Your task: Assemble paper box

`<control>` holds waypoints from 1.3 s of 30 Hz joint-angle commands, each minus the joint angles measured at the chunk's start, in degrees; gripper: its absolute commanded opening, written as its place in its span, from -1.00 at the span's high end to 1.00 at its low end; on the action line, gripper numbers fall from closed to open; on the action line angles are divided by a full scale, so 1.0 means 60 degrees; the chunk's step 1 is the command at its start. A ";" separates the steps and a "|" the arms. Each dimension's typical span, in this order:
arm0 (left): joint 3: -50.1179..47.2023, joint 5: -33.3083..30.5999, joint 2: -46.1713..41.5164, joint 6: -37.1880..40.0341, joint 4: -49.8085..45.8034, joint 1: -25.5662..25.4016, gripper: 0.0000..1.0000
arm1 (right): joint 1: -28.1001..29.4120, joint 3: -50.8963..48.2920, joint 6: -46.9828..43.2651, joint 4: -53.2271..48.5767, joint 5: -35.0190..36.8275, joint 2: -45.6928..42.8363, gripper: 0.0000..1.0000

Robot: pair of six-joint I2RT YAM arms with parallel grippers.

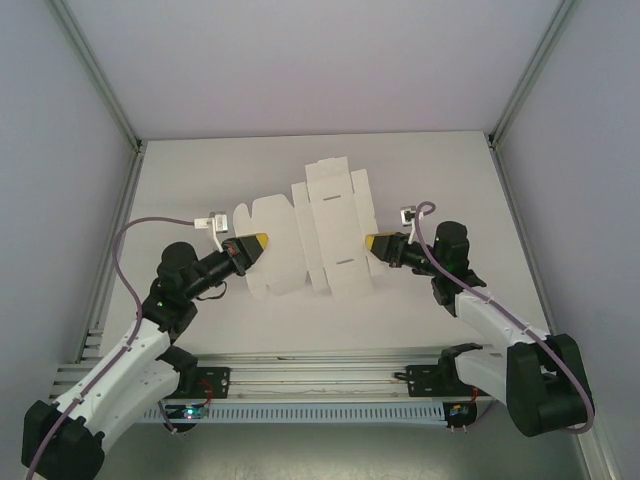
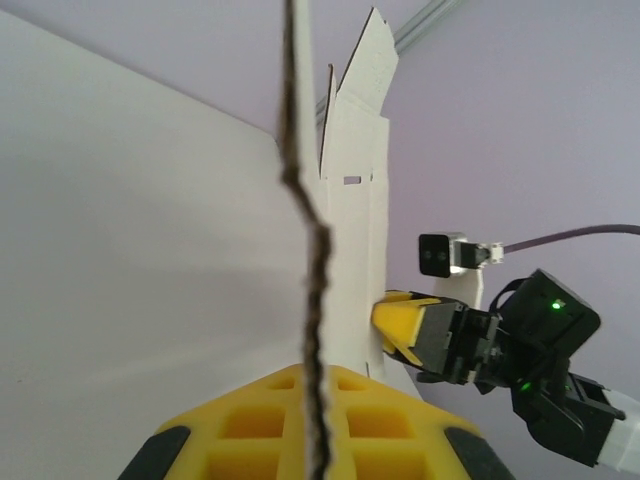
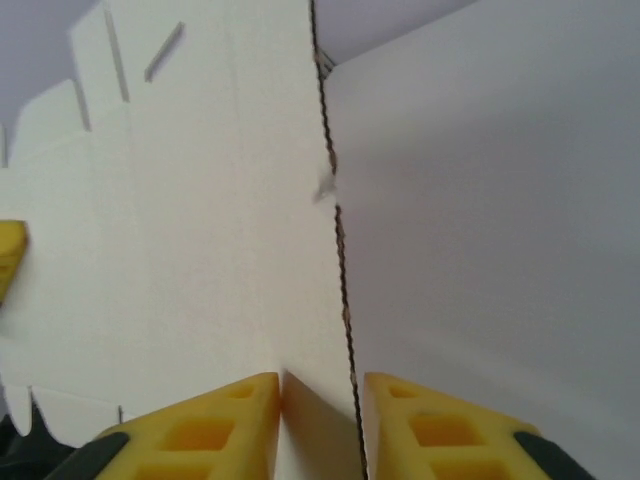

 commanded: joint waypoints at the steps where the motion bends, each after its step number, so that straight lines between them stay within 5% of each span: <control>1: 0.0015 -0.0197 -0.0141 0.0184 0.0329 -0.0116 1.00 | 0.0026 -0.0027 -0.0026 0.0730 -0.0634 -0.0251 0.64; 9: -0.0058 -0.0654 -0.0231 0.0370 -0.0067 -0.0116 0.97 | 0.0127 -0.0165 -0.0854 0.0490 -0.0695 -0.0900 1.00; 10: -0.0048 -0.0918 -0.0301 0.0399 -0.0392 -0.0115 0.64 | 0.0121 -0.0105 -0.1050 0.0275 -0.0627 -0.0949 1.00; 13: 0.0220 -0.2428 -0.0674 0.0554 -0.2456 -0.0116 -0.98 | 0.0155 0.0163 -0.1784 -0.0706 -0.0255 -0.1105 1.00; 19: 0.1254 -0.6993 -0.1127 0.0589 -0.7311 -0.0112 -1.00 | 0.0469 0.1130 -0.4479 -0.3683 0.0534 -0.1305 1.00; 22: 0.2106 -0.8148 -0.0757 0.0824 -0.8563 -0.0116 -1.00 | 0.0758 0.1431 -0.6164 -0.4561 0.0562 -0.1294 1.00; 31: 0.3428 -0.5152 0.0862 0.2303 -0.6922 -0.0116 -1.00 | 0.1032 0.3989 -1.0788 -0.8013 0.0864 0.0243 1.00; 39: 0.4088 -0.4843 0.2105 0.2587 -0.6324 -0.0116 -1.00 | 0.1270 0.5694 -1.3952 -0.9119 0.2078 0.2082 1.00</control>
